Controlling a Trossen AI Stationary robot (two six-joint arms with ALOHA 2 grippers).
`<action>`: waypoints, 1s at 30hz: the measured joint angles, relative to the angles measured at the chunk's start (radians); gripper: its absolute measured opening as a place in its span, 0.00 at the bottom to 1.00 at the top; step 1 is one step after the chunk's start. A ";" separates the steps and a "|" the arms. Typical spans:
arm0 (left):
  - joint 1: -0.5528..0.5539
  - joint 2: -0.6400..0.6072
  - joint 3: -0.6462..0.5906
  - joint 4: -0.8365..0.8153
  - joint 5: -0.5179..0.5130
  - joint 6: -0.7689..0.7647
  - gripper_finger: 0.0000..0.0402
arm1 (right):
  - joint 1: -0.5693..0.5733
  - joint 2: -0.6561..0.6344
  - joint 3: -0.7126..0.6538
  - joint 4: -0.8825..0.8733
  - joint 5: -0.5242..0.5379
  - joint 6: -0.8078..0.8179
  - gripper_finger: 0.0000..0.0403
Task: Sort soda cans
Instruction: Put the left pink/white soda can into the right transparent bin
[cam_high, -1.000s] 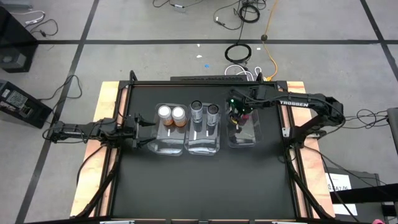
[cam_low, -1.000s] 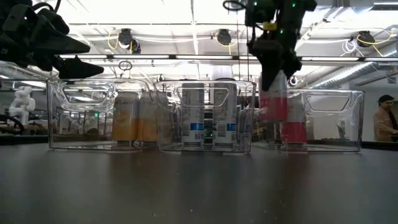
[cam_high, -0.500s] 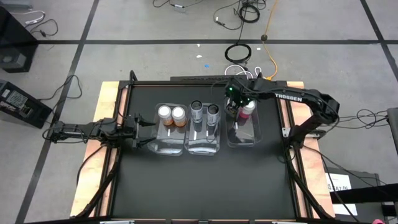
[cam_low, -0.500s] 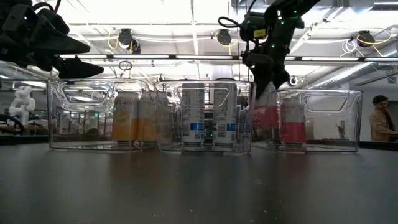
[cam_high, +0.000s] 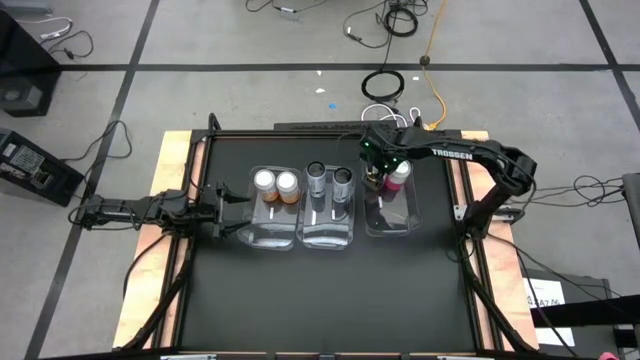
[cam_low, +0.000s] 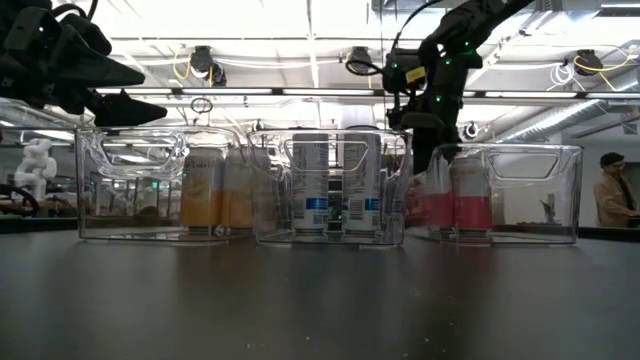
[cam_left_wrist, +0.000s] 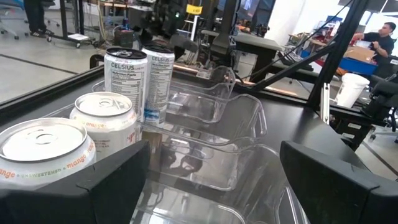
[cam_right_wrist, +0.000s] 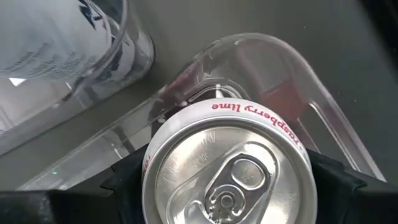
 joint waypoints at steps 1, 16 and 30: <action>0.000 0.000 0.000 0.000 0.000 0.000 0.92 | 0.000 0.005 -0.001 0.005 0.000 -0.006 0.72; 0.000 0.000 0.000 0.000 0.000 0.000 0.92 | 0.000 0.016 0.000 0.030 0.003 -0.040 0.86; 0.000 0.000 0.000 0.000 0.000 0.000 0.92 | 0.000 -0.006 0.001 0.013 0.002 -0.042 0.87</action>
